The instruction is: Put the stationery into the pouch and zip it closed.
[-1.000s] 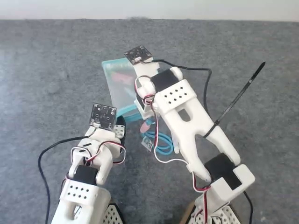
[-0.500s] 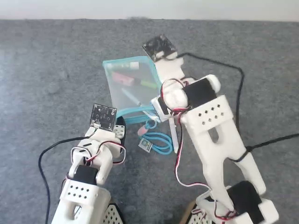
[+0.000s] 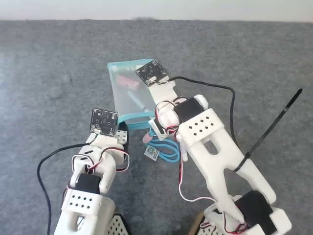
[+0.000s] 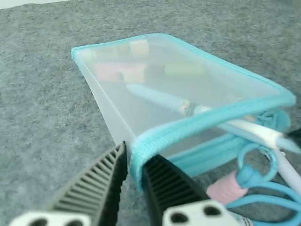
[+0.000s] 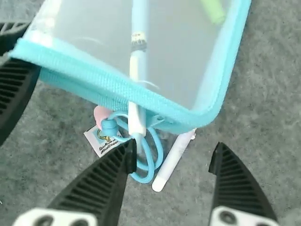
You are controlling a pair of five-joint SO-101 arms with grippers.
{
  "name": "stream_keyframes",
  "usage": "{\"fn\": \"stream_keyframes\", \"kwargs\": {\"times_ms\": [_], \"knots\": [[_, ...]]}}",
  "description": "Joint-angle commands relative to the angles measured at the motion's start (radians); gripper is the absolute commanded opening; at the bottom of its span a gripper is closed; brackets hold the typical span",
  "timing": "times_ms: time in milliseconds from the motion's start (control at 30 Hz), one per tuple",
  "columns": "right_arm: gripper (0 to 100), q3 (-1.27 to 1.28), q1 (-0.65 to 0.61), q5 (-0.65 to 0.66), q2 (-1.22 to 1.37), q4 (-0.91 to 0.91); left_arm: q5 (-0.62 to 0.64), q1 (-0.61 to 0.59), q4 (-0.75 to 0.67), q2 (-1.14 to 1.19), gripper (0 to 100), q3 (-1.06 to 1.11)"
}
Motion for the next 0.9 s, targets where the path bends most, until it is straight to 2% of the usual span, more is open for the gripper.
{"fn": "stream_keyframes", "kwargs": {"times_ms": [0, 133, 300, 533, 667, 867], "knots": [[22.3, -0.005, -0.005, 0.014, -0.041, -0.013, 0.017, -0.005, -0.031, -0.018, 1, -0.031], [16.2, -0.011, -0.005, 0.012, -0.025, -0.058, 0.017, -0.005, -0.031, -0.018, 1, -0.031], [17.4, -0.029, -0.005, 0.012, 0.097, -0.116, 0.017, -0.005, -0.029, -0.018, 1, -0.031], [17.4, -0.207, -0.004, 0.008, 0.239, -0.113, 0.017, -0.005, -0.029, -0.017, 1, -0.031], [17.4, -0.244, 0.007, -0.009, 0.193, -0.051, 0.017, -0.005, -0.029, -0.015, 1, -0.031], [18.5, -0.169, 0.005, -0.005, -0.03, 0.015, 0.017, -0.005, -0.029, -0.017, 1, -0.031]]}}
